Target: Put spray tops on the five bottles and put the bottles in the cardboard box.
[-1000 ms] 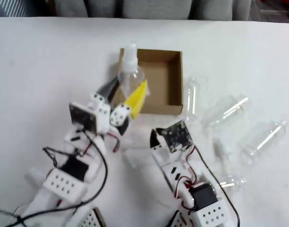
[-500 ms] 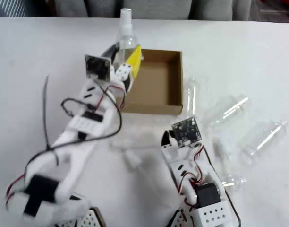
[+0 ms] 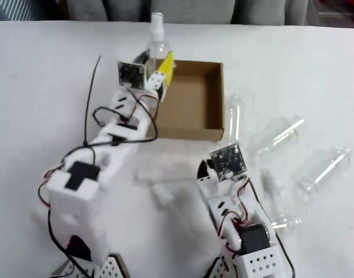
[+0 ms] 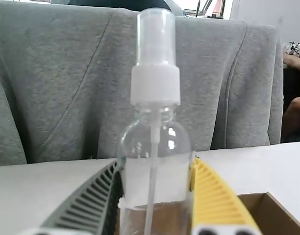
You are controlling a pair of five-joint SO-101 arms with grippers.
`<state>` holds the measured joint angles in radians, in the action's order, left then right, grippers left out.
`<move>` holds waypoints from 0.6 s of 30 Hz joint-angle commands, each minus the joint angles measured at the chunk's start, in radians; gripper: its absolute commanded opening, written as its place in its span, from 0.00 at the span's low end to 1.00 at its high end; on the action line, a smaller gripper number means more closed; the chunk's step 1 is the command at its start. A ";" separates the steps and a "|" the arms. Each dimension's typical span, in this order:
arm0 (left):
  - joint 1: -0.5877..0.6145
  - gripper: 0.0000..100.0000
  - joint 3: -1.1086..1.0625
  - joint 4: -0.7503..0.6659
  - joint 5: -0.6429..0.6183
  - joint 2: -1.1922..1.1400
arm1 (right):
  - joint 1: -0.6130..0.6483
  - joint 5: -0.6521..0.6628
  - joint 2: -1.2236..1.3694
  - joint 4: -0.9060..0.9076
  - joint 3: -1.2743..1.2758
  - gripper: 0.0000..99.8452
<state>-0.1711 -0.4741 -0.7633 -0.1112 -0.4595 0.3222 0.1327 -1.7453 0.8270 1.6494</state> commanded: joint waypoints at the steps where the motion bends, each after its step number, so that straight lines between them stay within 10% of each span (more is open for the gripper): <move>1: 0.010 0.02 0.104 -0.072 0.014 -0.050 | -0.005 0.002 -0.010 0.004 -0.051 0.02; 18: 0.028 0.02 0.247 -0.077 0.014 -0.249 | -0.010 0.002 -0.010 0.004 -0.051 0.02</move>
<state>-0.1619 -0.2854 -0.8078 -0.1112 -0.7188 0.3222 0.1327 -1.7453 0.8270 1.6494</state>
